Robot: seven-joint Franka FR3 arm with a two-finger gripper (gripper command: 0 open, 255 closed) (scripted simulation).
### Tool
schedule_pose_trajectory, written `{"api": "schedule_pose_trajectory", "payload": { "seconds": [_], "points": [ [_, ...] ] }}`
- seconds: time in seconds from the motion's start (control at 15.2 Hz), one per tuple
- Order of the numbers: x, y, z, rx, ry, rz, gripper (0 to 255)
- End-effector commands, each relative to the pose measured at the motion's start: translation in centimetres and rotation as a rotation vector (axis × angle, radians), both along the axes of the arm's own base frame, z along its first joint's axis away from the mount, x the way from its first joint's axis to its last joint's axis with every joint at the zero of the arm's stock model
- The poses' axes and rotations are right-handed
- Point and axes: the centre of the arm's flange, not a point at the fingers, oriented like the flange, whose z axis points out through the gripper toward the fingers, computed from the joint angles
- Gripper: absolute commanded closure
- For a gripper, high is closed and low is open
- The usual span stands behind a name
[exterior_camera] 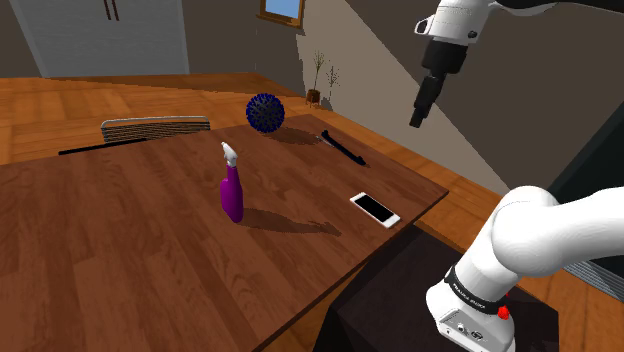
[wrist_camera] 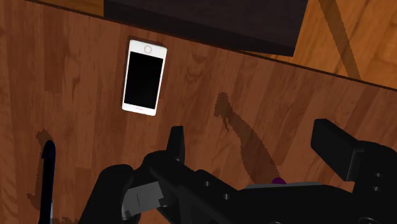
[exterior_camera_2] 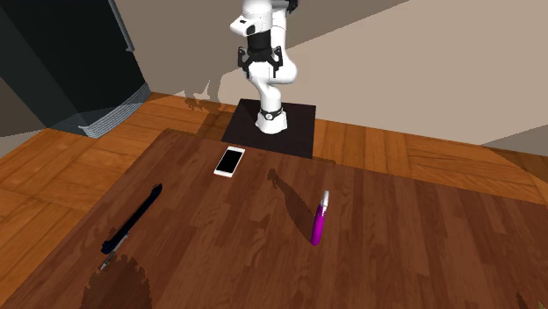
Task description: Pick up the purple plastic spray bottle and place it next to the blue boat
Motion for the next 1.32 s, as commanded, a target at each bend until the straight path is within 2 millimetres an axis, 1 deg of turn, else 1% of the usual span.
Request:
{"api": "schedule_pose_trajectory", "payload": {
  "seconds": [0.0,1.25],
  "points": [
    [0.0,0.0,0.0,0.0,0.0,0.0,0],
    [19.0,15.8,-7.4,-0.041,0.033,-0.061,0]
  ]
}}
